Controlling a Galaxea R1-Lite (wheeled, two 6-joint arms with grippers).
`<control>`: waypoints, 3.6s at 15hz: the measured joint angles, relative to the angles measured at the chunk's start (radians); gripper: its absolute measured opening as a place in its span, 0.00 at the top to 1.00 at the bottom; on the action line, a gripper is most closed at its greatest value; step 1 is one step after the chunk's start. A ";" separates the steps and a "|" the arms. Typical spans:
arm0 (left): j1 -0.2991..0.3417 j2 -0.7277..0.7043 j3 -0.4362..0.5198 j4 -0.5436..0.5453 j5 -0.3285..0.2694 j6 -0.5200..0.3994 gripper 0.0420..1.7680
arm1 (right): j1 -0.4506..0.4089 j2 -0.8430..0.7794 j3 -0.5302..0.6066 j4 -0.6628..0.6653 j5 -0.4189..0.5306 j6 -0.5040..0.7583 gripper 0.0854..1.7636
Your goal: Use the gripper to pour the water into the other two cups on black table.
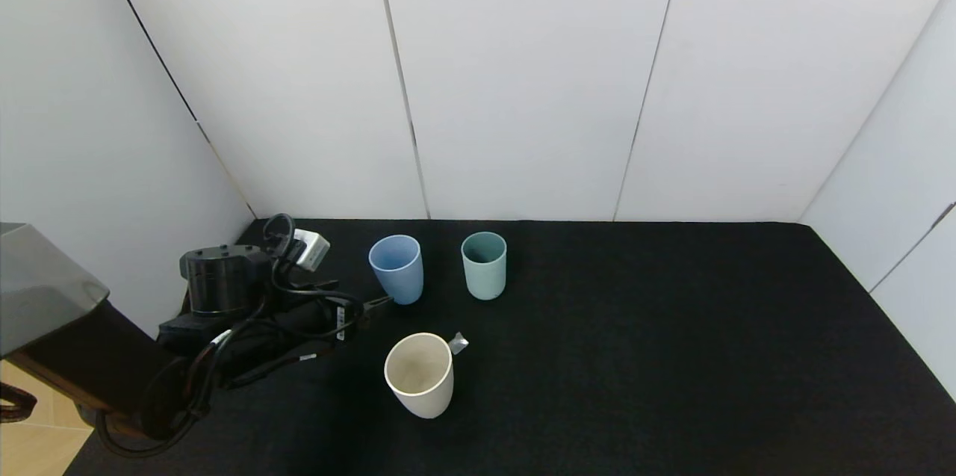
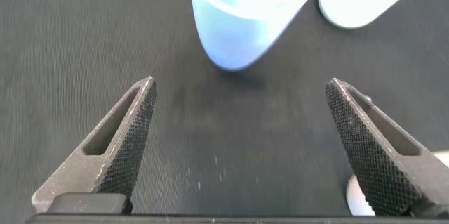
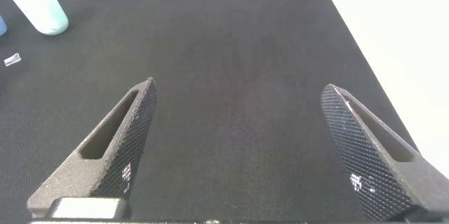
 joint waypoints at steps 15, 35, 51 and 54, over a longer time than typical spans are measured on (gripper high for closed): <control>-0.036 0.171 -0.203 -0.049 -0.012 -0.004 0.03 | 0.000 0.000 0.000 0.000 0.000 0.000 0.03; -0.041 0.289 -0.323 -0.055 -0.014 -0.016 0.31 | 0.000 0.000 0.000 0.000 0.000 0.000 0.03; -0.033 0.128 -0.220 -0.037 -0.013 -0.004 0.32 | 0.000 0.000 0.000 0.000 0.000 0.001 0.03; -0.006 0.053 -0.161 -0.017 -0.013 0.013 0.32 | 0.000 0.000 0.000 0.000 0.000 0.000 0.03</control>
